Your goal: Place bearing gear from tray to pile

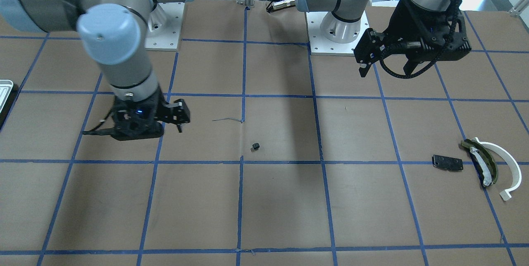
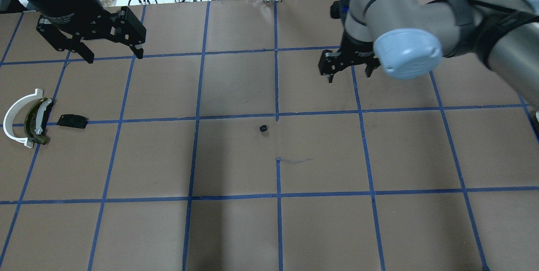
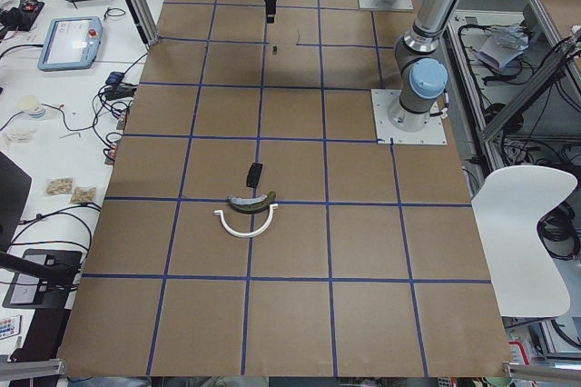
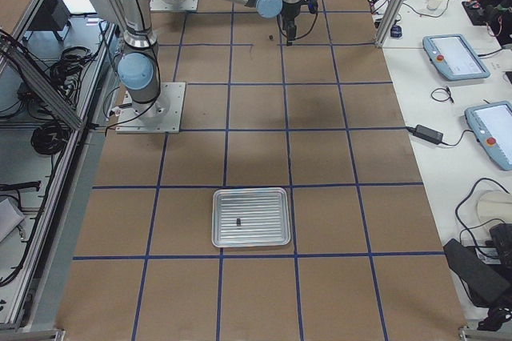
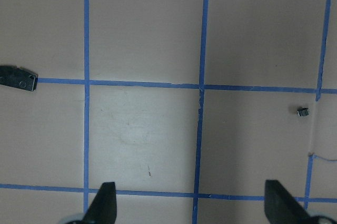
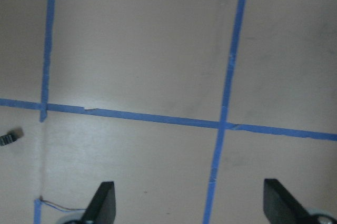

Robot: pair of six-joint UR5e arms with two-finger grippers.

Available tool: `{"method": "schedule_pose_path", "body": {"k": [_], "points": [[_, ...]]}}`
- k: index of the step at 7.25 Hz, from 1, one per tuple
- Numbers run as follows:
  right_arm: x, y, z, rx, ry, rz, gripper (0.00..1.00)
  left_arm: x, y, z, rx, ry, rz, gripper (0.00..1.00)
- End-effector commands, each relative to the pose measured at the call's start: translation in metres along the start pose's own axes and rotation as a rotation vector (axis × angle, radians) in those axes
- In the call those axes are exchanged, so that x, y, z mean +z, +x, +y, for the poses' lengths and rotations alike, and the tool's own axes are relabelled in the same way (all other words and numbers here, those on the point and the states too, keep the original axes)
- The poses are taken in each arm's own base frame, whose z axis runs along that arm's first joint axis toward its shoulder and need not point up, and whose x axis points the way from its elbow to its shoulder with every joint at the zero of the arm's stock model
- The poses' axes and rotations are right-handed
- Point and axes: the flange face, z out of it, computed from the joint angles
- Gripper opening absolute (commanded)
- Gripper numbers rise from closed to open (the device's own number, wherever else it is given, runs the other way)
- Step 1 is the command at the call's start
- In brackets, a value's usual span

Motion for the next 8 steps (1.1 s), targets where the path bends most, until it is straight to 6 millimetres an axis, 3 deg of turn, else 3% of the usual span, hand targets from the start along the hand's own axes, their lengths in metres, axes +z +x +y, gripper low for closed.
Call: {"method": "schedule_pose_path", "body": {"k": [1,3,4,6,7,8], "points": [[-0.017,0.156,0.017,-0.092,-0.022,0.047,1.00,0.051,0.074,0.008,-0.074,-0.039,-0.010,1.00],[-0.029,0.282,0.057,-0.148,-0.028,0.078,1.00,0.131,0.133,0.014,-0.156,0.020,0.031,1.00],[-0.017,0.350,0.093,-0.154,-0.054,0.049,1.00,0.172,0.159,0.024,-0.163,-0.007,0.090,1.00],[0.045,0.469,0.161,-0.308,-0.060,0.027,1.00,0.245,0.186,0.036,-0.287,-0.003,0.126,1.00],[0.090,0.517,0.194,-0.365,-0.081,-0.028,1.00,0.270,0.188,0.041,-0.288,-0.015,0.118,1.00],[0.138,0.555,0.212,-0.498,-0.085,-0.001,1.00,0.298,0.194,0.051,-0.267,-0.043,0.085,1.00]]}}
